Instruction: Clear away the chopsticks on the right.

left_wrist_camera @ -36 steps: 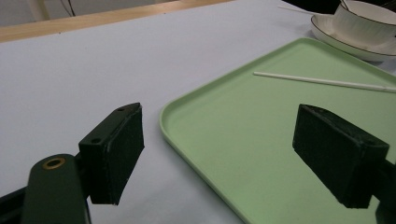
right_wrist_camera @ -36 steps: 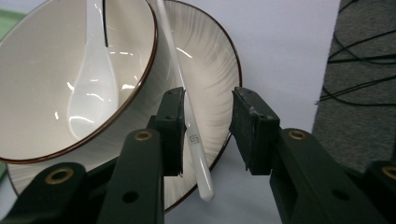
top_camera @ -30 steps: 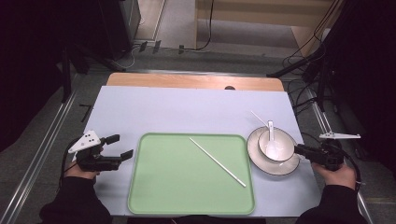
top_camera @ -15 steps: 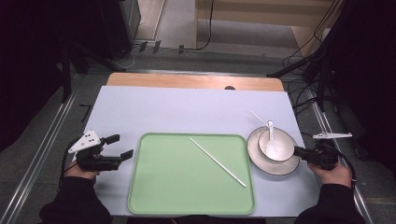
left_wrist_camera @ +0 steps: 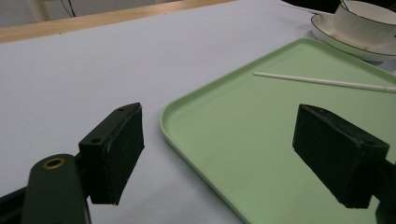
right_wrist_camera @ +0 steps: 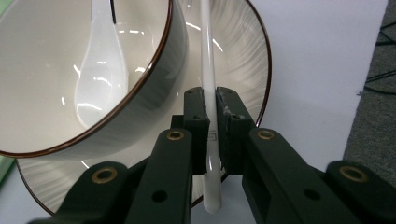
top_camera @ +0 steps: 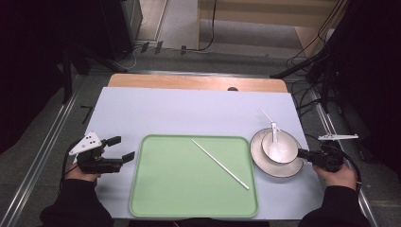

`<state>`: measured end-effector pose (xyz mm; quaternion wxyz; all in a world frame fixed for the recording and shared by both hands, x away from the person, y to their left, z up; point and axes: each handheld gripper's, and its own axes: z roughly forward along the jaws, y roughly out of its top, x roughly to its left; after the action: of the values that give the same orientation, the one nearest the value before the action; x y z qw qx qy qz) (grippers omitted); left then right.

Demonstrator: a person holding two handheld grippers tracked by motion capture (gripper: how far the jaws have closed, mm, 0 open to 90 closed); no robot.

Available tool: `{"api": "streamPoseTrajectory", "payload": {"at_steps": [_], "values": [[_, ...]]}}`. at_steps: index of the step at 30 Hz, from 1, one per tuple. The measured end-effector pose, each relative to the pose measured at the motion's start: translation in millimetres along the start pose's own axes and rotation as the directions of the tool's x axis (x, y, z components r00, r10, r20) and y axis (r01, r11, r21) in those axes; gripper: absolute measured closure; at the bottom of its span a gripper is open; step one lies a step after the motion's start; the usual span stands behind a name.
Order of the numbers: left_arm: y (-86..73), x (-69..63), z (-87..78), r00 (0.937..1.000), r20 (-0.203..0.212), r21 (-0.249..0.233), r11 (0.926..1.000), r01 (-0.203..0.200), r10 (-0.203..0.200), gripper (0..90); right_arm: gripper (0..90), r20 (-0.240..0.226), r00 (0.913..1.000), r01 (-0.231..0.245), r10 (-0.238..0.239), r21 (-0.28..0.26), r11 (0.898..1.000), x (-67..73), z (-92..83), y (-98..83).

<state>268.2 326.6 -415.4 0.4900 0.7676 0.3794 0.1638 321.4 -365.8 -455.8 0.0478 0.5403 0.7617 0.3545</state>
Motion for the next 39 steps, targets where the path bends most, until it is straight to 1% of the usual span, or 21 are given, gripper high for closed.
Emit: {"api": "streamPoseTrajectory", "payload": {"at_steps": [2,6,9,13,18,22,24,28,33,39], "values": [[0.0,0.0,-0.1,1.0000,-0.001,-0.001,1.0000,0.000,0.000,16.7,84.5,-0.006,0.9999,-0.013,0.013,-0.007,1.000,-0.9,-2.7,0.5],[0.0,0.0,-0.2,1.0000,-0.001,0.000,1.0000,-0.001,0.001,16.7,84.7,-0.014,0.9997,-0.022,0.022,-0.029,0.999,-3.0,-7.2,0.8],[0.0,0.0,-0.1,1.0000,0.000,-0.002,1.0000,0.001,-0.001,16.7,84.7,-0.018,0.9989,-0.044,0.044,-0.049,0.998,-4.1,-12.4,1.8],[0.1,-0.1,-0.4,1.0000,0.000,-0.002,1.0000,0.000,0.000,16.7,84.8,-0.024,0.9973,-0.071,0.070,-0.062,0.996,-5.2,-18.5,2.8],[0.0,0.0,-0.3,1.0000,0.000,-0.002,1.0000,0.000,0.000,16.7,84.8,-0.032,0.9939,-0.108,0.106,-0.083,0.991,-6.2,-27.5,4.3],[0.0,0.1,-0.5,1.0000,0.000,-0.001,1.0000,0.000,0.000,16.7,84.8,-0.031,0.9930,-0.116,0.114,-0.095,0.989,-5.3,-33.0,5.7],[0.0,0.1,-0.4,1.0000,0.000,-0.002,1.0000,0.001,-0.001,16.7,84.8,-0.033,0.9916,-0.128,0.125,-0.106,0.986,-4.2,-36.0,6.6],[0.0,0.1,-0.4,1.0000,0.000,-0.002,1.0000,0.000,0.000,16.7,84.9,-0.034,0.9914,-0.129,0.126,-0.122,0.984,-1.5,-42.1,9.0],[0.0,0.1,-0.6,1.0000,0.000,-0.002,1.0000,0.000,0.000,16.7,84.9,-0.034,0.9917,-0.128,0.124,-0.136,0.983,1.2,-45.6,11.4],[0.0,0.1,-0.4,1.0000,-0.001,-0.001,1.0000,0.000,0.000,16.7,84.9,-0.044,0.9894,-0.144,0.138,-0.166,0.976,2.9,-53.5,13.9]]}}
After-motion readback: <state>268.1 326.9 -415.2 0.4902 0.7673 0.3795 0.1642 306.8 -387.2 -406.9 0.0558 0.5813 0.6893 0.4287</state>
